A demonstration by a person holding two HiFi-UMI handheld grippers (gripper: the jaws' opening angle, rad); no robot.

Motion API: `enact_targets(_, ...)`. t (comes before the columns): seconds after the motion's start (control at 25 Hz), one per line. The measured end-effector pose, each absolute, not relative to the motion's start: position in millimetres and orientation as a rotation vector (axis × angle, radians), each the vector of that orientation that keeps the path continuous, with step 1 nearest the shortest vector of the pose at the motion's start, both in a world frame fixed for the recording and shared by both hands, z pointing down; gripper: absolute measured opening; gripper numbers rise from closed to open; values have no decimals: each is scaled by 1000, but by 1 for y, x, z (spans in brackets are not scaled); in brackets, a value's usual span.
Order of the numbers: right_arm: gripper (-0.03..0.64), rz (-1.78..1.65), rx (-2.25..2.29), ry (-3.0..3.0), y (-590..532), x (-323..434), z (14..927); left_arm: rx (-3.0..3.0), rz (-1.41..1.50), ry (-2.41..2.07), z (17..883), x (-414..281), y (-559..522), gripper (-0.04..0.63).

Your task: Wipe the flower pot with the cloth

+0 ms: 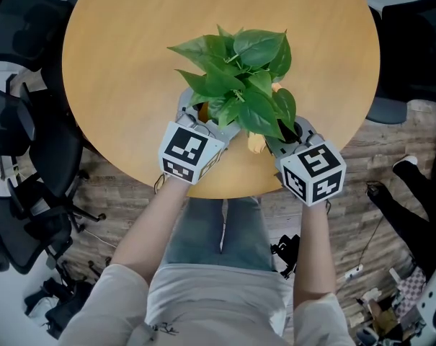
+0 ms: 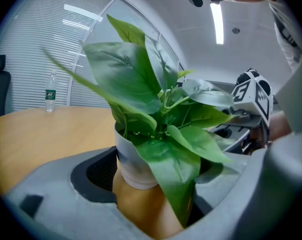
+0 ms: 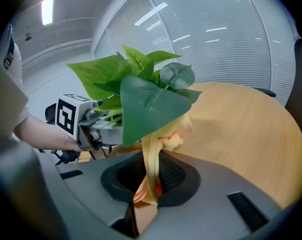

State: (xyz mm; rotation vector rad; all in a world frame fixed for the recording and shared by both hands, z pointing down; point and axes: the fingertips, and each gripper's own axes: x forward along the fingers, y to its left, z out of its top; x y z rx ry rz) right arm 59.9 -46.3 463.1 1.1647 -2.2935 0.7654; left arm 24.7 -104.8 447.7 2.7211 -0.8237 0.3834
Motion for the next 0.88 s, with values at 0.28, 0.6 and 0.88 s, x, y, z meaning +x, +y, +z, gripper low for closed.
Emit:
enact_targets(0.28,49,765,1157,-2295,-46,56,463,2689,400,-910,448,25,-105,425)
enact_targets(0.6,49,777,1166,-2297,-46,60,463,2770,430,-777,445,21,-94,430)
enact_targets(0.88,49,781,1168,-2301,-46,61,461,2881,496,-448,445,-3,-85,436)
